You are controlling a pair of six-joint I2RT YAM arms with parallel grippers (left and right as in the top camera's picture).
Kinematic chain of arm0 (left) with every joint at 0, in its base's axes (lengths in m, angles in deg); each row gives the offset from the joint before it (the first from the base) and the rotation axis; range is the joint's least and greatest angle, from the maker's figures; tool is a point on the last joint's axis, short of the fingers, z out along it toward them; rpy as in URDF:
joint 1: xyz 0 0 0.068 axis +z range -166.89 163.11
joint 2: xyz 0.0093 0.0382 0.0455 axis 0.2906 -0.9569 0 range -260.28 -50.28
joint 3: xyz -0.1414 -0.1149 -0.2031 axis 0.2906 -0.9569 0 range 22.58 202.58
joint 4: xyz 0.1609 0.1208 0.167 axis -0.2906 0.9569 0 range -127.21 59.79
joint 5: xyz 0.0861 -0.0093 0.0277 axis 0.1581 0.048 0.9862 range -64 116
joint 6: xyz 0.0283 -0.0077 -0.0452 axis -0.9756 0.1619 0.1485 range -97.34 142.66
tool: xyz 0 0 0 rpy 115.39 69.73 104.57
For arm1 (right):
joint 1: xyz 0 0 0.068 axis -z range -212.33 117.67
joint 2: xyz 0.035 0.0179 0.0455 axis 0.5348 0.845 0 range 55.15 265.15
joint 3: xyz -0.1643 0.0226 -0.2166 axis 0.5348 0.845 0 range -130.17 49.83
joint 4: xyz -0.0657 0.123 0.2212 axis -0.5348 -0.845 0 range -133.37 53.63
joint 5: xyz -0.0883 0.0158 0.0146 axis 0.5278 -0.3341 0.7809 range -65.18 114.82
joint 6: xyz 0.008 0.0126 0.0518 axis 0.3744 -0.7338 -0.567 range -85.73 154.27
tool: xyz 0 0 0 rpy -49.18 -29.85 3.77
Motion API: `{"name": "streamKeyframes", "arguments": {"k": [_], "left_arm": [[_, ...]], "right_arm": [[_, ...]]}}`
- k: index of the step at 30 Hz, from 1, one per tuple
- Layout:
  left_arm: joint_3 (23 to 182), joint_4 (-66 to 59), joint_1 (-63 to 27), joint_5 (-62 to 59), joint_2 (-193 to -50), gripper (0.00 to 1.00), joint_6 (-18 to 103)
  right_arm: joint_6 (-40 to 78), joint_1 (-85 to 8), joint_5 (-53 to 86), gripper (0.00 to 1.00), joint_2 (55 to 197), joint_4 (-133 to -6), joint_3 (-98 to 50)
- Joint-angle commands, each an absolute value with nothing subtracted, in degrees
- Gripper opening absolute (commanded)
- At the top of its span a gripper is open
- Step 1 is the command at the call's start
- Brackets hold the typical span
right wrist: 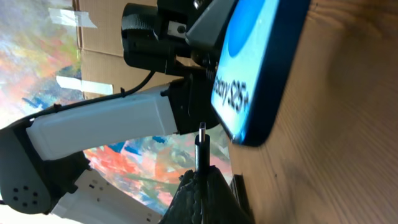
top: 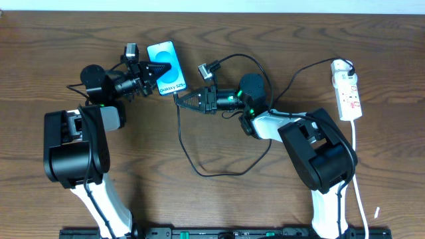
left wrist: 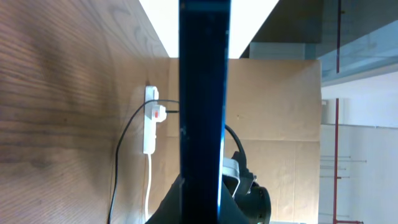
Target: Plug charger to phone and switch on socket
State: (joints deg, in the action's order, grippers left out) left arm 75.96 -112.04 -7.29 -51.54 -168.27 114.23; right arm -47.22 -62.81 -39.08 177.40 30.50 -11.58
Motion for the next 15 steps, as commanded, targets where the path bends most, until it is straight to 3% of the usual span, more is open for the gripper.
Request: {"name": "streamKeyframes", "arguments": {"k": [1,15], "left_arm": [[76.8,-112.8,-6.9,-50.0,-167.5,0.07,114.5],[76.8,-112.8,-6.9,-49.8,-167.5,0.07,114.9]], "right_arm": [[-48.2,-63.1,-40.3,0.01,177.8,30.7,-12.1],[-47.5,-63.7,-40.7,0.01,177.8,30.3,-12.0]]}}
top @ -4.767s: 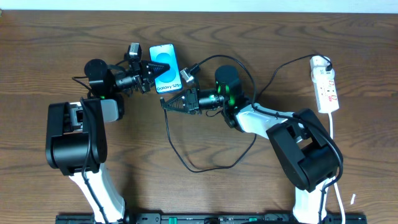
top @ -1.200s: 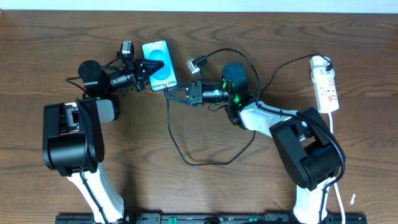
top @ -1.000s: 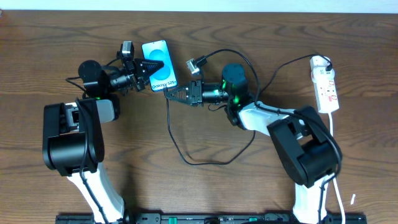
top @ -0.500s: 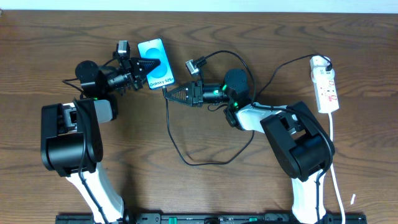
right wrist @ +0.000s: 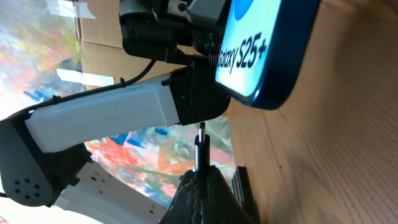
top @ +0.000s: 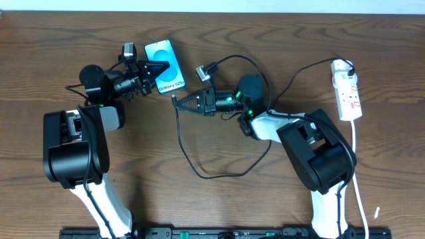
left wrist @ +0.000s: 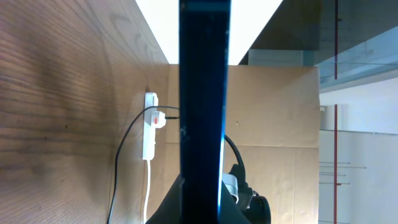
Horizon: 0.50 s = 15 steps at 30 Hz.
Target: Plug charger to phone and switch on socket
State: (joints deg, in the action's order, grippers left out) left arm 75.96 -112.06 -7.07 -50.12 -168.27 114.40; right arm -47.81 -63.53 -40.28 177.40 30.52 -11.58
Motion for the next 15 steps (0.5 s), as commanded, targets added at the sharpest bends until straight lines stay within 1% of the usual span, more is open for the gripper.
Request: {"name": "streamKeyframes", "arguments": {"k": [1,5,15], "left_arm": [[76.8,-112.8,-6.9,-49.8,-167.5,0.07,114.9],[76.8,-112.8,-6.9,-49.9,-167.5,0.07,114.9],[76.8,-112.8,-6.9,-50.1,-167.5,0.07,114.9]], "right_arm": [[-47.3,-63.7,-40.7,0.01,177.8,29.9,-12.0],[-45.3,-63.8,-40.7,0.01,177.8,27.0,-12.0],[-45.1,-62.7,-40.2,0.01,177.8,27.3,-12.0]]}}
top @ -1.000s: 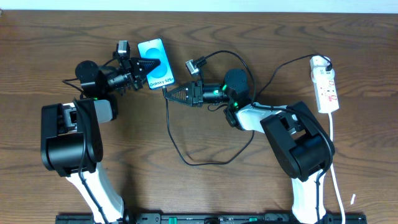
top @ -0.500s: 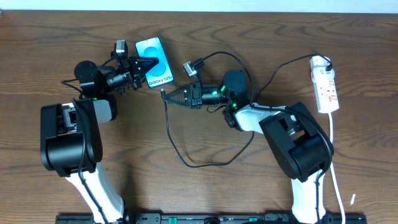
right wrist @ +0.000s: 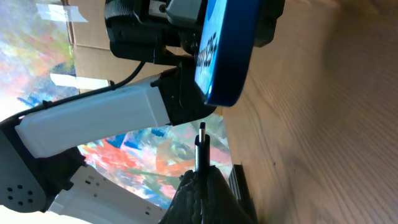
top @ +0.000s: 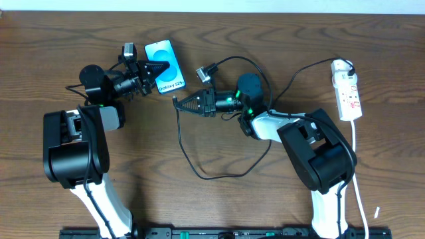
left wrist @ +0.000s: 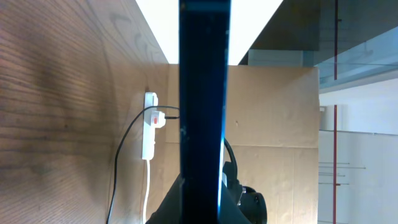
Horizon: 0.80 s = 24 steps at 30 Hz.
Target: Plug charger to phone and switch on socket
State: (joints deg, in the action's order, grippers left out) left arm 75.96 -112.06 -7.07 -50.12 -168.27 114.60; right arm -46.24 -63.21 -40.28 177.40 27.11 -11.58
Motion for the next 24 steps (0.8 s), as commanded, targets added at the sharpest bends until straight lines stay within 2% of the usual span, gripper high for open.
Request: {"name": "streamKeyframes", "arguments": {"k": [1,24], "left_arm": [[76.8,-112.8,-6.9,-50.1,-167.5,0.07,114.9],[76.8,-112.8,-7.0,-50.7,-167.5,0.07,114.9]], "right_arm": [[-45.0,-62.7,-40.1,0.01,177.8,27.3,-12.0],[-43.6,-62.8,-37.4,0.01,177.8,27.2,-12.0]]}}
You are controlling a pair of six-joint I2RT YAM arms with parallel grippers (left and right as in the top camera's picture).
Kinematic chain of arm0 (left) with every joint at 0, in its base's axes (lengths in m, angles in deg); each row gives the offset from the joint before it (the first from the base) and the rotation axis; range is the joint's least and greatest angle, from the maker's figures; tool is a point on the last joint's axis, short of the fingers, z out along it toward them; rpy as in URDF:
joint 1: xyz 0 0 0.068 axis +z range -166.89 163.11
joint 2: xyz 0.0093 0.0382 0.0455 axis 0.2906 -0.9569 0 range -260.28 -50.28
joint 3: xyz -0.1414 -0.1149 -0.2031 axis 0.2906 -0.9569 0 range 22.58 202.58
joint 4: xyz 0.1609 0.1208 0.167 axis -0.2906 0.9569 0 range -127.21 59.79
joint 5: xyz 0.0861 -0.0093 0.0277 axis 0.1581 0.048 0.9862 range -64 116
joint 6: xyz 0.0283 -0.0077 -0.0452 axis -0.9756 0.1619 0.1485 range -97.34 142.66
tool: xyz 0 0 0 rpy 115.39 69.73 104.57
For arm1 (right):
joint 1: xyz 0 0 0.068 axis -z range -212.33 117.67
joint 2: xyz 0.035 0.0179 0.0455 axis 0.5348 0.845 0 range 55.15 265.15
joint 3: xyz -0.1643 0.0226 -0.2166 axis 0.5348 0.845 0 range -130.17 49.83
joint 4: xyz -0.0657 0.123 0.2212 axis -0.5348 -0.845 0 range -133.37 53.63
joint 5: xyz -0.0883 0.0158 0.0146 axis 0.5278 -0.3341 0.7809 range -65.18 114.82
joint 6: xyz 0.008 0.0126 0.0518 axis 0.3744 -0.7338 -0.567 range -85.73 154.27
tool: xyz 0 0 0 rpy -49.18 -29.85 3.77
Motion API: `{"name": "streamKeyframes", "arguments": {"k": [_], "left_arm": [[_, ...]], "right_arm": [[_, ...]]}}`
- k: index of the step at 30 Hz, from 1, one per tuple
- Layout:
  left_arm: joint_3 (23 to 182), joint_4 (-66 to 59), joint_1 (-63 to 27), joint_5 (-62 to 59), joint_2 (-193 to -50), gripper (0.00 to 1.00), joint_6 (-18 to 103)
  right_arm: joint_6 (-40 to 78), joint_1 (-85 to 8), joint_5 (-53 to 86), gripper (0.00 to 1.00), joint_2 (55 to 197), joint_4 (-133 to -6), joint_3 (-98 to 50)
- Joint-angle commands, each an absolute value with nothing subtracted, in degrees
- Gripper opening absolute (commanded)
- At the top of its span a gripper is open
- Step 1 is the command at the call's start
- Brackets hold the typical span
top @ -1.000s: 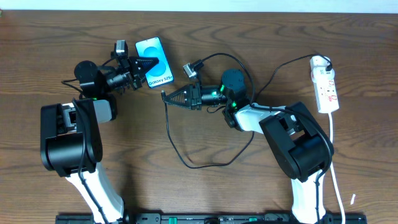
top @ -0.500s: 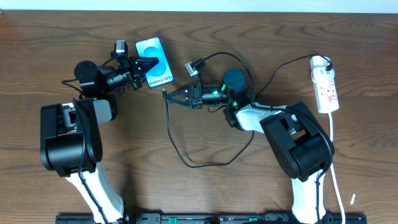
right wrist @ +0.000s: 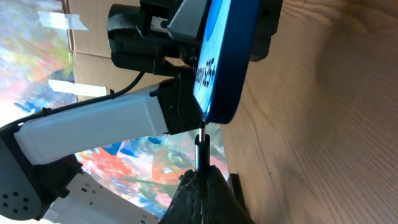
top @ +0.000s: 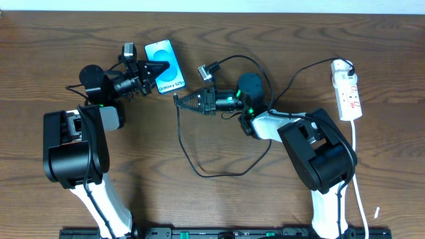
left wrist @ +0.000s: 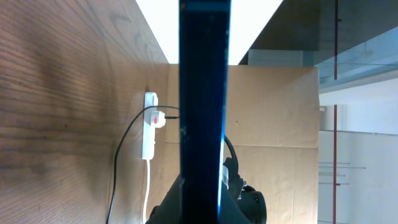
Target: Plug charger to phone and switch on socket
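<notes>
The blue-screened phone (top: 166,67) is held on edge off the table, my left gripper (top: 147,72) shut on its side. Seen edge-on, the phone (left wrist: 204,93) fills the middle of the left wrist view. My right gripper (top: 180,99) is shut on the black charger plug (right wrist: 199,146), whose metal tip stands right at the phone's lower edge (right wrist: 217,99). Whether the tip is in the port cannot be told. The black cable (top: 199,166) loops over the table and runs to the white socket strip (top: 348,93) at the far right.
A cardboard wall stands beyond the table's far end. The left arm's white link (right wrist: 106,134) lies close behind the phone. The strip's white lead (top: 358,186) runs down the right edge toward the front.
My right gripper has brought the plug a little up and toward the phone, so its tip now meets the phone's lower edge. The left gripper and phone have not moved.
At first the phone was held lower, close to the plug tip, its screen facing the right wrist camera. Then the left gripper held it farther back and left. After that the phone showed nearly edge-on, and now the plug tip is at its bottom edge.
</notes>
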State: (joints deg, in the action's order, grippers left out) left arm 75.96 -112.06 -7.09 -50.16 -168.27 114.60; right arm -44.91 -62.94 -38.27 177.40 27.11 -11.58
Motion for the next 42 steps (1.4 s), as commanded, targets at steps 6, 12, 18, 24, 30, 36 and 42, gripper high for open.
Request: {"name": "streamKeyframes", "arguments": {"k": [6,12,18,24,30,36,42], "left_arm": [[76.8,-112.8,-7.0,-50.7,-167.5,0.07,114.9],[76.8,-112.8,-7.0,-50.7,-167.5,0.07,114.9],[76.8,-112.8,-7.7,-50.7,-167.5,0.07,114.9],[76.8,-112.8,-7.9,-50.7,-167.5,0.07,114.9],[76.8,-113.0,-7.9,-51.0,-167.5,0.07,114.9],[76.8,-113.7,-7.9,-51.4,-167.5,0.07,114.9],[76.8,-113.7,-7.9,-51.6,-167.5,0.07,114.9]], "right_arm": [[-43.4,-62.9,-37.2,0.01,177.8,27.2,-12.0],[-43.2,-63.0,-37.2,0.01,177.8,27.2,-12.0],[-43.2,-63.2,-37.2,0.01,177.8,27.2,-12.0],[-43.2,-63.2,-37.2,0.01,177.8,27.2,-12.0],[-42.8,-63.1,-36.8,0.01,177.8,27.0,-12.0],[-42.8,-63.0,-36.5,0.01,177.8,27.0,-12.0],[-42.8,-62.9,-36.1,0.01,177.8,27.0,-12.0]]}}
